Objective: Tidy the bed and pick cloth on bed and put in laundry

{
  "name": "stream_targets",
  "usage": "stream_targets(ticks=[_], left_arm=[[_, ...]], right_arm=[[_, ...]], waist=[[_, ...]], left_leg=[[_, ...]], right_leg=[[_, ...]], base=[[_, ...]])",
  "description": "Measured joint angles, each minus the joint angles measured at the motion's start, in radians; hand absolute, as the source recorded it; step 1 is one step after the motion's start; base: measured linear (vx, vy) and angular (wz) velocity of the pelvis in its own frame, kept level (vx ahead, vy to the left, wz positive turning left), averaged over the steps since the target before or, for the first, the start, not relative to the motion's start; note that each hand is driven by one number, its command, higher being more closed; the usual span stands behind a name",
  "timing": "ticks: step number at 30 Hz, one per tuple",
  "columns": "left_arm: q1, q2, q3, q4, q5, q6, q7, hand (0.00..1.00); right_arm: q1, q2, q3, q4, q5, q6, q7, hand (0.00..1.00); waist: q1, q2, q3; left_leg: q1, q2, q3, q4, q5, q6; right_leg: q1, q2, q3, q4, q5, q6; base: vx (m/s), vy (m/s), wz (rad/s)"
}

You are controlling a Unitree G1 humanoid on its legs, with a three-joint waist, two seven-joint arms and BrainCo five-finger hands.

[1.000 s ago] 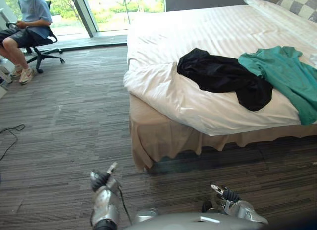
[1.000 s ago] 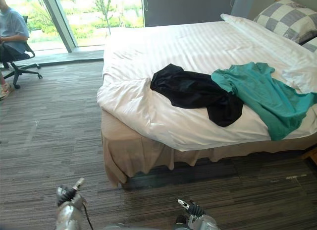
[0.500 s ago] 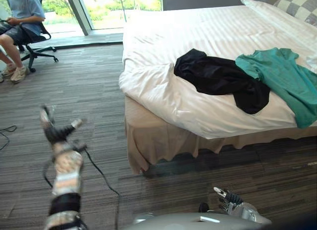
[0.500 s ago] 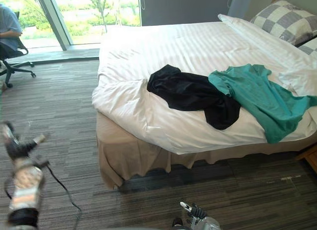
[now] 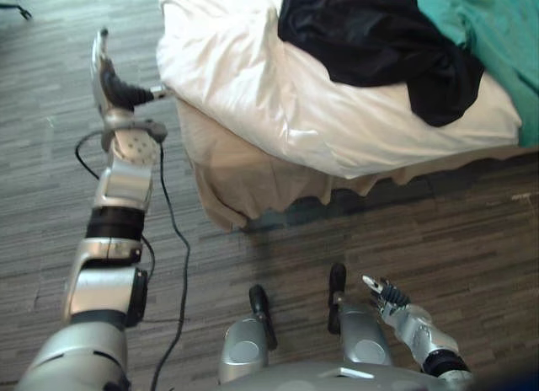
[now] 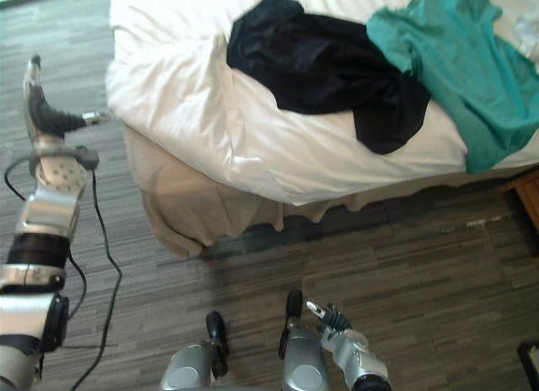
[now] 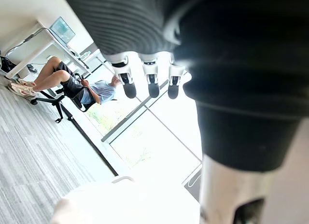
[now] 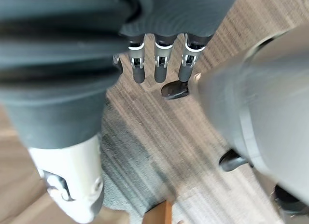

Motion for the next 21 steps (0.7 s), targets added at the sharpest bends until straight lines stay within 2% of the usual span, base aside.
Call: stream_targets(ticks=[6, 9, 14, 16, 17, 18, 19, 20, 21], left_arm=[[-0.144, -0.003, -0.070, 0.001, -0.001, 0.037, 0.008, 0.00], [-0.197, -0.017, -0.078, 0.001, 0.018, 0.048, 0.020, 0.00], [-0.259, -0.046, -0.119, 0.001, 0.131, 0.100, 0.020, 0.00], [-0.274, -0.066, -0.120, 0.003, 0.191, 0.148, -0.009, 0.00], [-0.279, -0.066, -0.120, 0.003, 0.202, 0.158, -0.016, 0.00], [-0.297, -0.067, -0.121, 0.003, 0.232, 0.190, -0.037, 0.00], [-0.316, -0.066, -0.121, 0.003, 0.236, 0.223, -0.049, 0.00], [-0.322, -0.066, -0.121, 0.003, 0.237, 0.235, -0.052, 0.00], [-0.338, -0.068, -0.115, 0.000, 0.263, 0.273, -0.065, 1.00]], right_arm=[[-0.063, -0.003, 0.010, -0.101, 0.027, -0.031, 0.006, 0.00], [-0.086, -0.003, 0.014, -0.135, 0.040, -0.037, 0.007, 0.00], [-0.153, -0.008, 0.022, -0.163, 0.090, -0.060, 0.002, 0.00], [-0.190, -0.009, 0.025, -0.197, 0.140, -0.078, -0.007, 0.00], [-0.200, -0.009, 0.025, -0.204, 0.152, -0.080, -0.009, 0.00], [-0.224, -0.010, 0.024, -0.226, 0.173, -0.084, -0.012, 0.00], [-0.252, -0.011, 0.022, -0.231, 0.197, -0.092, -0.012, 0.00], [-0.262, -0.011, 0.021, -0.231, 0.203, -0.094, -0.013, 0.00], [-0.285, -0.011, 0.018, -0.233, 0.226, -0.102, -0.015, 0.00]], waist=[[-0.001, -0.008, 0.086], [-0.003, -0.008, 0.098], [-0.007, -0.007, 0.142], [-0.008, -0.006, 0.166], [-0.009, -0.006, 0.170], [-0.012, -0.006, 0.180], [-0.014, -0.005, 0.194], [-0.015, -0.006, 0.199], [-0.017, -0.005, 0.201]], left_leg=[[-0.094, 0.036, 0.061, 0.123, -0.016, -0.011], [-0.158, 0.059, 0.075, 0.180, -0.044, 0.007], [-0.259, 0.098, 0.089, 0.275, -0.091, 0.035], [-0.309, 0.113, 0.097, 0.317, -0.103, 0.044], [-0.320, 0.116, 0.097, 0.324, -0.105, 0.047], [-0.357, 0.124, 0.097, 0.348, -0.108, 0.050], [-0.383, 0.133, 0.095, 0.371, -0.112, 0.053], [-0.388, 0.136, 0.096, 0.381, -0.114, 0.054], [-0.418, 0.143, 0.096, 0.406, -0.119, 0.056]], right_leg=[[-0.086, 0.001, 0.032, 0.075, -0.007, -0.010], [-0.137, 0.009, 0.034, 0.087, -0.010, -0.013], [-0.230, 0.025, 0.054, 0.130, -0.008, -0.014], [-0.280, 0.030, 0.065, 0.146, 0.002, -0.018], [-0.290, 0.031, 0.067, 0.148, 0.004, -0.019], [-0.323, 0.035, 0.072, 0.156, 0.006, -0.020], [-0.346, 0.040, 0.075, 0.167, 0.011, -0.020], [-0.354, 0.041, 0.077, 0.175, 0.010, -0.021], [-0.388, 0.043, 0.082, 0.199, 0.005, -0.023]], base=[[-0.02, -0.006, -0.06], [-0.11, -0.019, -0.05], [-0.13, -0.021, -0.11], [-0.08, -0.022, -0.15], [-0.07, -0.038, -0.13], [-0.05, -0.043, -0.08], [-0.06, -0.049, -0.07], [-0.02, -0.037, -0.06], [-0.01, -0.035, -0.04]])
